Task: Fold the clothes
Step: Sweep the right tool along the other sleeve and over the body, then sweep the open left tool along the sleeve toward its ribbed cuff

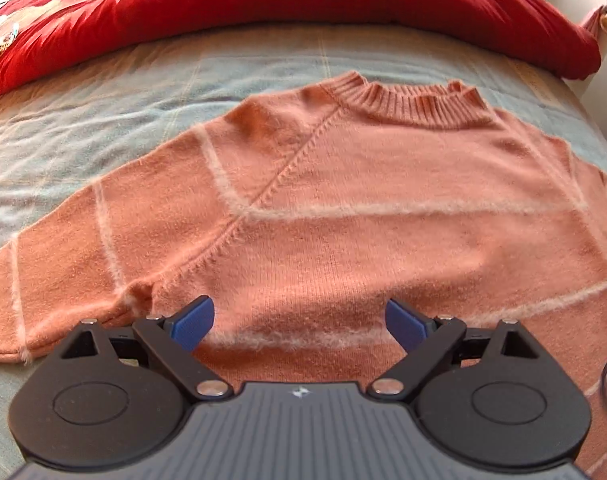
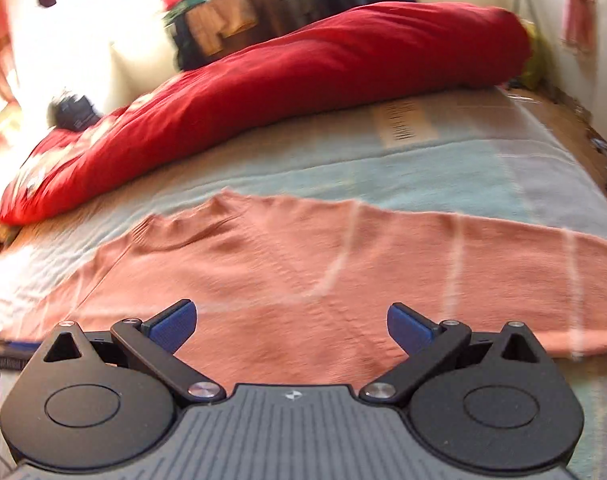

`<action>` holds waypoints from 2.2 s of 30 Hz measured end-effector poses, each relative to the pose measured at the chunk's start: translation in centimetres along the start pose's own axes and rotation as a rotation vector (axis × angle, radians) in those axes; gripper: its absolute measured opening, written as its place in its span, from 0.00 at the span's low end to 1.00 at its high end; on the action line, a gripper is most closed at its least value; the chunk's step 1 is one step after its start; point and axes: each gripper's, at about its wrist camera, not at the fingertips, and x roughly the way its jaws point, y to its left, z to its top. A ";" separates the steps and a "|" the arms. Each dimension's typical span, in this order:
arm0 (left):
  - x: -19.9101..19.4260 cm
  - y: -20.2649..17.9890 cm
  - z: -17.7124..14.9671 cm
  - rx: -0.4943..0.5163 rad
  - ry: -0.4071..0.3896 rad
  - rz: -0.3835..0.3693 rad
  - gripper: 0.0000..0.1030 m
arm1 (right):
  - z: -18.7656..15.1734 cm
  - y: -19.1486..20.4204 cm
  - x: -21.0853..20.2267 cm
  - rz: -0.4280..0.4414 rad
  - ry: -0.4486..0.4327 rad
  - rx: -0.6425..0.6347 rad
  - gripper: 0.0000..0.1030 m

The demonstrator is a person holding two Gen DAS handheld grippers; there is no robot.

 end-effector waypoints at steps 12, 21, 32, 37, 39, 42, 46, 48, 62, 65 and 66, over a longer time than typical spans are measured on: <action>2.2 4.8 1.3 -0.008 -0.028 -0.202 0.89 | -6.6 14.1 6.4 0.023 0.238 -0.220 1.00; 7.1 2.7 9.1 0.021 -0.109 -0.413 0.89 | -7.2 16.7 7.7 -0.131 0.283 -0.285 1.00; 9.5 4.8 11.9 -0.028 -0.154 -0.404 0.89 | -6.3 17.5 9.1 -0.197 0.364 -0.253 1.00; 5.8 7.6 8.9 -0.009 -0.137 -0.481 0.89 | -6.1 18.1 9.8 -0.236 0.394 -0.253 1.00; 5.0 9.0 7.3 -0.003 -0.117 -0.477 0.89 | -6.2 18.3 10.0 -0.253 0.397 -0.254 1.00; 6.0 11.0 5.7 -0.028 -0.068 -0.389 0.90 | -6.0 18.6 10.4 -0.276 0.412 -0.252 1.00; 4.7 15.3 4.8 -0.135 -0.150 -0.159 0.85 | -5.1 19.0 10.6 -0.323 0.466 -0.210 1.00; 3.1 17.9 4.3 -0.194 -0.180 -0.192 0.86 | -4.2 20.2 9.9 -0.328 0.448 -0.182 1.00; -1.2 27.3 -4.0 -0.291 -0.097 0.016 0.86 | -5.7 36.6 16.3 0.117 0.460 -0.354 1.00; -2.6 28.3 -4.6 -0.353 -0.123 0.020 0.86 | -7.3 38.3 16.9 0.057 0.470 -0.445 1.00; -2.9 28.3 -4.7 -0.357 -0.131 0.019 0.86 | -7.7 38.6 16.8 0.057 0.467 -0.493 1.00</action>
